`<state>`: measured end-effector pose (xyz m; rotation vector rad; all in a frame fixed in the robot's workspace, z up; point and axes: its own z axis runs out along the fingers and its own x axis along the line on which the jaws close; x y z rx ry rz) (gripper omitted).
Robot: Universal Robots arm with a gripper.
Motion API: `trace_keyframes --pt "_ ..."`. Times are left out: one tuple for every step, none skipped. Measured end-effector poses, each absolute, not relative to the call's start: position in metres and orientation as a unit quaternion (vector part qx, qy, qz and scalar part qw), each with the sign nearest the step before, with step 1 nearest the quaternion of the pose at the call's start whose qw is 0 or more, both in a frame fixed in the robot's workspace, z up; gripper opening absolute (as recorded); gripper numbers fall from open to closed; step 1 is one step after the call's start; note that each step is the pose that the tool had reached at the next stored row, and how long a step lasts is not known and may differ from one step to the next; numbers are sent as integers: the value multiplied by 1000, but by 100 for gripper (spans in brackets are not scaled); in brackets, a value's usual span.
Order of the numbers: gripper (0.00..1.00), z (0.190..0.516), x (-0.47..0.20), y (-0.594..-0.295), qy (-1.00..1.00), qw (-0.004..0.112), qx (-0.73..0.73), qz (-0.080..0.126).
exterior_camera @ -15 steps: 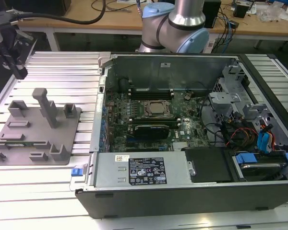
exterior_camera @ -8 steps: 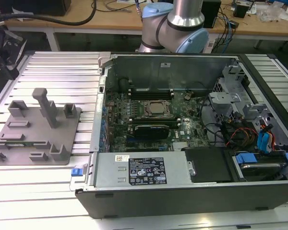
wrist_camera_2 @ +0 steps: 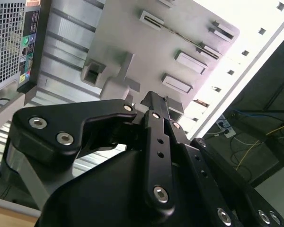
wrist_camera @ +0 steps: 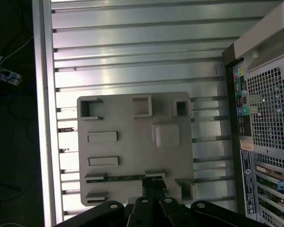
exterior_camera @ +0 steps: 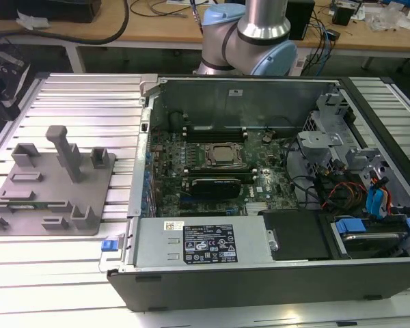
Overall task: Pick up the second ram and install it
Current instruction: 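Reach for the second ram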
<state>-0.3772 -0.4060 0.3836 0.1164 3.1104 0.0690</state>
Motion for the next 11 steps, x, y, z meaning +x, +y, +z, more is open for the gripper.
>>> trace_keyframes --pt "8 383 -378 -406 999 14 37 22" --pt "8 382 -380 -407 999 14 37 22" --pt "8 381 -381 -407 999 14 37 22" --pt "8 381 -382 -407 999 14 37 22" --pt "8 380 -384 -408 999 14 37 22" --pt "8 379 -386 -408 999 14 37 22" --pt "8 379 -387 -409 999 14 37 22" --pt "8 377 -389 -410 999 14 37 22" --pt "8 376 -391 -411 999 14 37 22" --pt "8 374 -392 -411 999 14 37 22" --pt "8 372 -394 -412 999 14 37 22"
